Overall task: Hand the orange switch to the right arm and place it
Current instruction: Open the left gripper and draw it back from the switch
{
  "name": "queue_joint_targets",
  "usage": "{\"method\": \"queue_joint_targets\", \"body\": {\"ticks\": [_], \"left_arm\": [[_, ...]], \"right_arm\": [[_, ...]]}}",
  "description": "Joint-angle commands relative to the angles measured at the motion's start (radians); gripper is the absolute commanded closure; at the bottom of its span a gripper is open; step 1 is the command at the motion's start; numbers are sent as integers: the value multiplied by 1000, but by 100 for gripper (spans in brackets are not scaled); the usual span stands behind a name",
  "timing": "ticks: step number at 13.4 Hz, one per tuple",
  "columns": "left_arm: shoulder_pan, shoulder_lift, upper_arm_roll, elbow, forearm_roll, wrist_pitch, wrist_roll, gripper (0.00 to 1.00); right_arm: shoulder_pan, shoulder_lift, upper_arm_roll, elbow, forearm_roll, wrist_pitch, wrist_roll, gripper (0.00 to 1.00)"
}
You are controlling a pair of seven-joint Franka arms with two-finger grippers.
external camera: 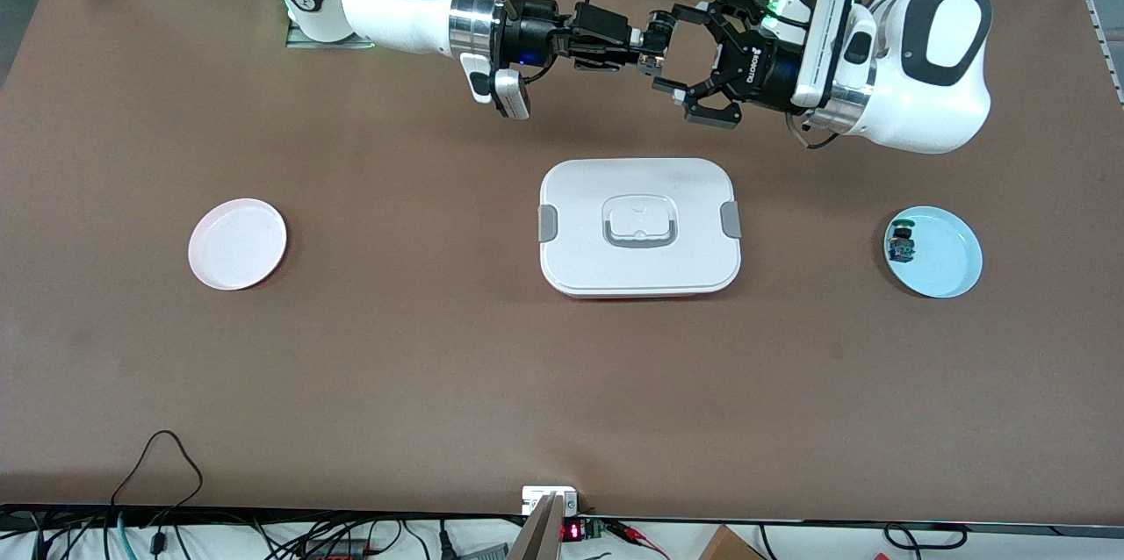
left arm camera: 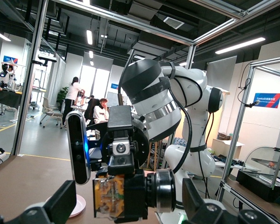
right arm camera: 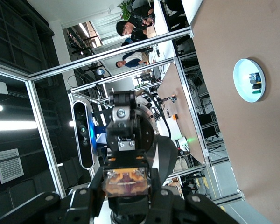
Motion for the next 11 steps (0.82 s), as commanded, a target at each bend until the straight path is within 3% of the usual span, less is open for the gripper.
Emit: {"method": "queue_joint_targets", "body": {"ticks": [1,5,9,11], "left_arm": [[60,-26,5,-5,-11,-16,13,0],[200,-19,5,36,129,-93,18,0],[424,-15,5,41,296,-231,16,0],[551,-7,5,105,437,-265,8,0]], "right_arm": [[-7,-7,9,-2,7,1,-16,72],[-19,-10,9,-2,5,-41,-16,76],[-33,-10,9,-2,-45,-62,-15,77],[-45,-12,9,-9,-58,-84,-15,77]]}}
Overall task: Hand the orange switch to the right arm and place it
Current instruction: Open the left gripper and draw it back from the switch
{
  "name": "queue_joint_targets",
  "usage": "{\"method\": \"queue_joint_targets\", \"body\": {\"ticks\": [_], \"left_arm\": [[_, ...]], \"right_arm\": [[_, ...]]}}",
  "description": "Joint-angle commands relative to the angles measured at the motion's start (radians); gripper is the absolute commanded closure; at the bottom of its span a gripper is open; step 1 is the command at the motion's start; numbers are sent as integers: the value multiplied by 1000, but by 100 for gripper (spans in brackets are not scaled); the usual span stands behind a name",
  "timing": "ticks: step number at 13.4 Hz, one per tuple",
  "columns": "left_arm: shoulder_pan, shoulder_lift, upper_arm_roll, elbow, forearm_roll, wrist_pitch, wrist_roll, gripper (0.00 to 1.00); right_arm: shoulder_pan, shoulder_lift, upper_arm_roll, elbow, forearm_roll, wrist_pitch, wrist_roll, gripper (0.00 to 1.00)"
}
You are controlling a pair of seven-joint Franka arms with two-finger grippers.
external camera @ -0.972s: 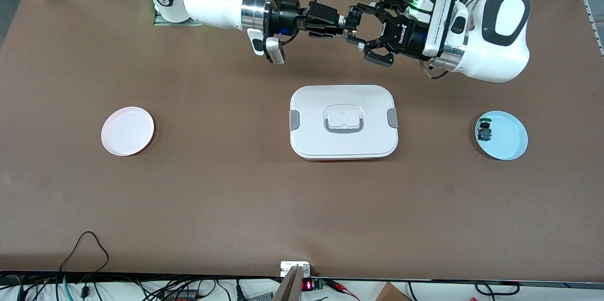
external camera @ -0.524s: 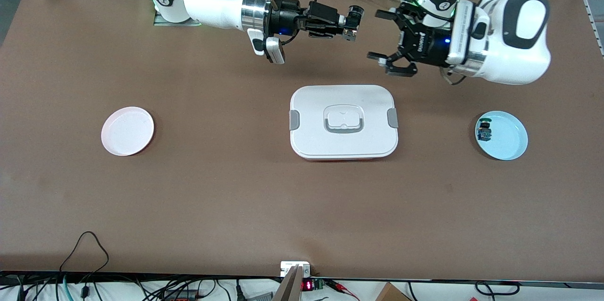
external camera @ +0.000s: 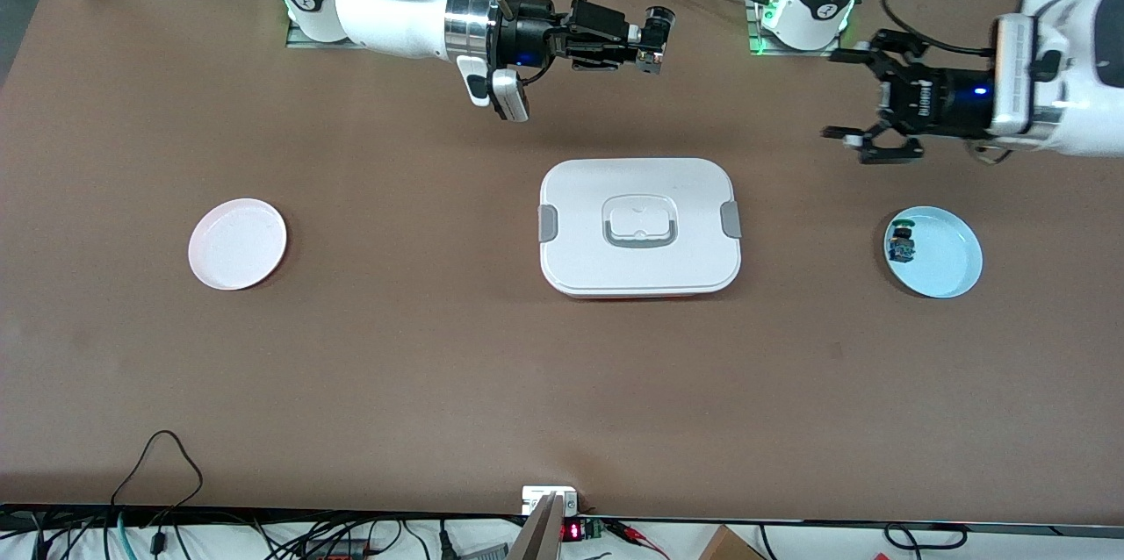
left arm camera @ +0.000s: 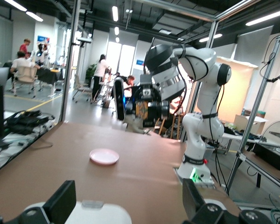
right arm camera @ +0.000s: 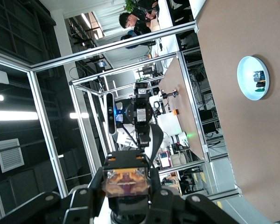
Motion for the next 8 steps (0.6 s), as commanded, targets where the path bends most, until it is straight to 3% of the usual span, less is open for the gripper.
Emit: {"method": "queue_joint_targets", "body": {"ticks": [1,3,5,8], "left_arm": [[145,4,-13,99,168,-46,-3,0],[196,44,-12,180,303,-45,-11,0],[198,154,-15,278,447,-46,-28,0],[196,220,-15,338,509,-48,-31,0]], "right_arm": [[-33,-10,9,-15,-18,-49,-12,77],[-60,-10,9,-25,-24,-98,-11,77],[-91,-10,9,-28,-56,-139,-9,77],[-145,-10,9,-45,-123,-219,-8,77]]}}
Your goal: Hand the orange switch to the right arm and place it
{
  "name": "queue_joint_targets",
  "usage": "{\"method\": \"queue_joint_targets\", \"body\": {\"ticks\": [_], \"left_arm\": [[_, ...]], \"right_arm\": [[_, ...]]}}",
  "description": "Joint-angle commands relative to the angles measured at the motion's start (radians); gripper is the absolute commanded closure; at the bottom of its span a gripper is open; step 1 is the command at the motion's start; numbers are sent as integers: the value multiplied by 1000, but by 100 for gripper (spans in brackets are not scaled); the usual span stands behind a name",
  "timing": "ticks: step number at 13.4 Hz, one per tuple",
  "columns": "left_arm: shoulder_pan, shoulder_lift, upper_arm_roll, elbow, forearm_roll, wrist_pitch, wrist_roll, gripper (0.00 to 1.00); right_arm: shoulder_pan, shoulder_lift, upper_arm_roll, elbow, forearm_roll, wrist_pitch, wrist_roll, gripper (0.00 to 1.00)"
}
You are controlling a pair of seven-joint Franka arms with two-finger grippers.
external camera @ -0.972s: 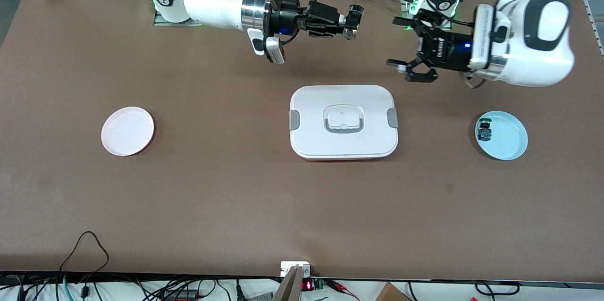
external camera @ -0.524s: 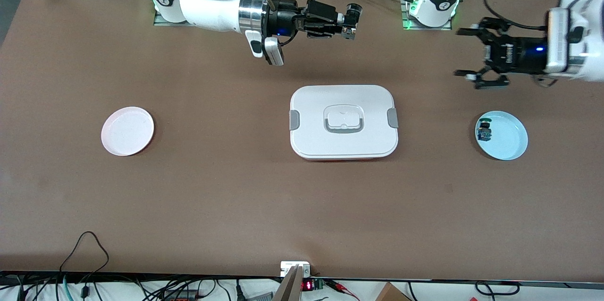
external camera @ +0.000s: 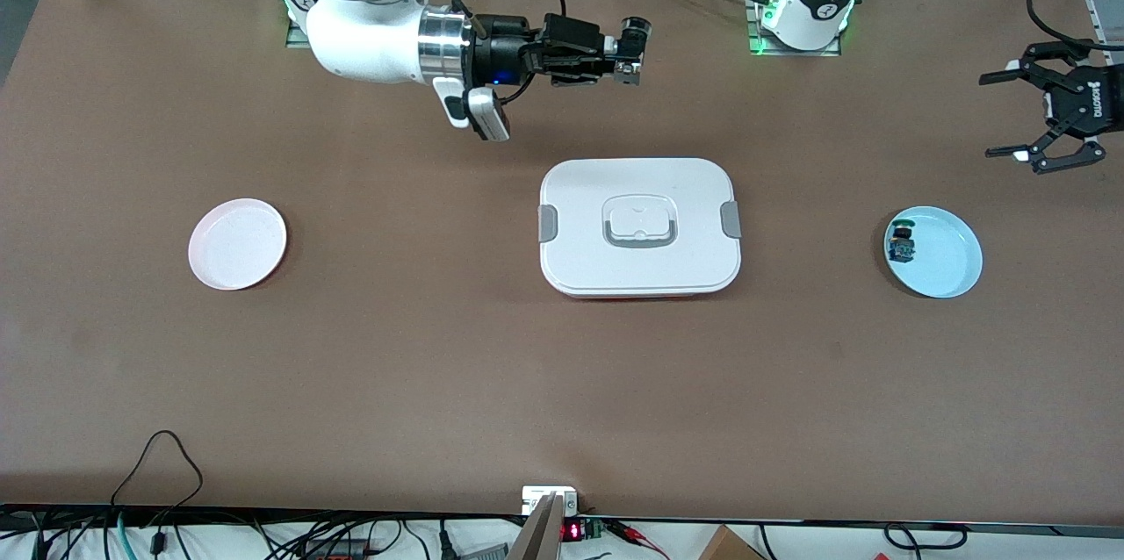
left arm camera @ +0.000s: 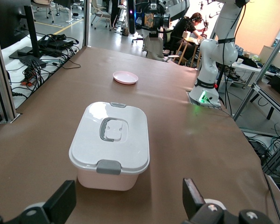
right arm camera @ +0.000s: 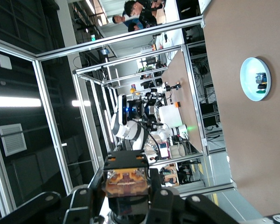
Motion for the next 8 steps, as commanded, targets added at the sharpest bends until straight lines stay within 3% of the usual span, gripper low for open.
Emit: {"method": "queue_joint_targets", "body": {"ticks": [1,5,8], "left_arm": [[-7,80,-18,106,62,-16,-28,0],[-33,60,-35,275,220,-17,-158,0],[-208,73,-4,424,396,-4,-192,0]], "right_arm": [[-61,-11,10,-23,-57,-87,-8,77],[-149,-10,7,-45,-141,-202,-5,77],[-221,-8,4,-54,-199,-303,-5,77]]}}
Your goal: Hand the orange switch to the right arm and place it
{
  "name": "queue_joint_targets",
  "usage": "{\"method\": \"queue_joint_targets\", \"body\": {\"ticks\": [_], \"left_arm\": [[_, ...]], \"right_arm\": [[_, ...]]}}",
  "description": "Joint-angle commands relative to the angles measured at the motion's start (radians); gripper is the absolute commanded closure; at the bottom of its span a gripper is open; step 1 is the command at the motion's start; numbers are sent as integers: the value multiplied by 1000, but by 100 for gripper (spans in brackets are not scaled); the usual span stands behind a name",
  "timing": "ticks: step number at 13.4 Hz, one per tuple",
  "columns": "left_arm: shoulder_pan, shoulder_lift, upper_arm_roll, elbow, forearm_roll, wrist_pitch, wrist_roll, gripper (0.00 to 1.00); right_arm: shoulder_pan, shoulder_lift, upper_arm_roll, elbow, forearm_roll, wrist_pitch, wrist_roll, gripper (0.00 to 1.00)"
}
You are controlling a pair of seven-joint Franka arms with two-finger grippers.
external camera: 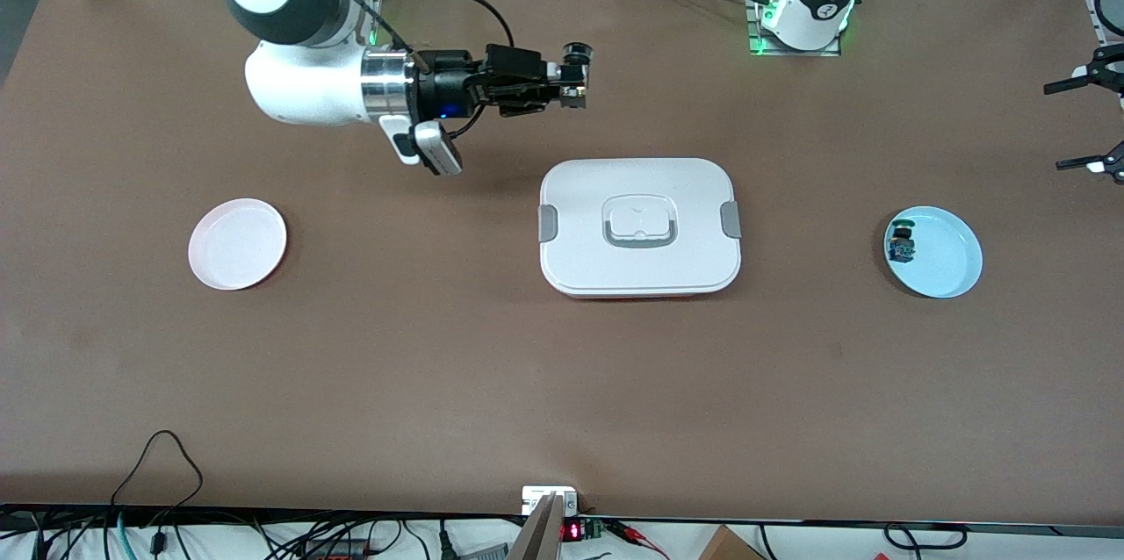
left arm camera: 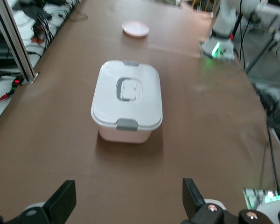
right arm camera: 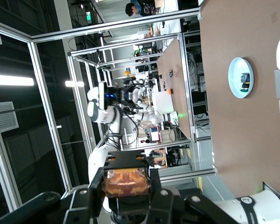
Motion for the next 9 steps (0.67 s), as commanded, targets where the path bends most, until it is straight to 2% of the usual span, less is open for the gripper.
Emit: {"method": "queue_joint_targets", "body": {"ticks": [1,4,6,7,9], "left_arm": [[-171,19,75,119,139,32,-64,0],[-409,-1,305,116,144,145,-119,0],[-560,-31,428,108,150,316,-151,0],[-655,-44,510,96,145,421,-173,0],[-823,-74,661,56,145,522,-273,0]], "right_arm": [[-68,-8,8,-17,-61,-94,-5,77],[-131,-7,8,-22,-161,-183,-5,77],[-178,-5,7,-25,-220,-258,-5,77],[-198,-5,5,-25,-243,-292,-5,77],[-241,4,4,-25,-308,-355,-2,77]]}}
